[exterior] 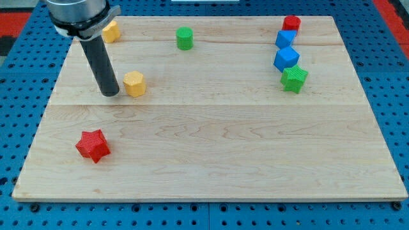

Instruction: Slide the yellow hexagon diagonally to the top right of the red star

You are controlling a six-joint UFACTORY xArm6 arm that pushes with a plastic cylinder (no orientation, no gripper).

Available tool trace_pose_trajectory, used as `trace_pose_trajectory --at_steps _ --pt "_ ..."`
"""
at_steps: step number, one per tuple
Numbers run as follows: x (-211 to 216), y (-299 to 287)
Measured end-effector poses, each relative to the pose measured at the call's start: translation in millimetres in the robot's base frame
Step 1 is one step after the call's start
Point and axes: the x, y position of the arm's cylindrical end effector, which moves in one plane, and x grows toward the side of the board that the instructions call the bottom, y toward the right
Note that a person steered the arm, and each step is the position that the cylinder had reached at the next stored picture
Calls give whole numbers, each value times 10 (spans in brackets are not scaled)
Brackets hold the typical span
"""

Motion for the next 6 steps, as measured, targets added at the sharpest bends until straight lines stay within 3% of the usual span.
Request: trace_pose_trajectory --at_steps 1,3,6 --pt "77 110" --pt "-436 -311" --pt "-321 572"
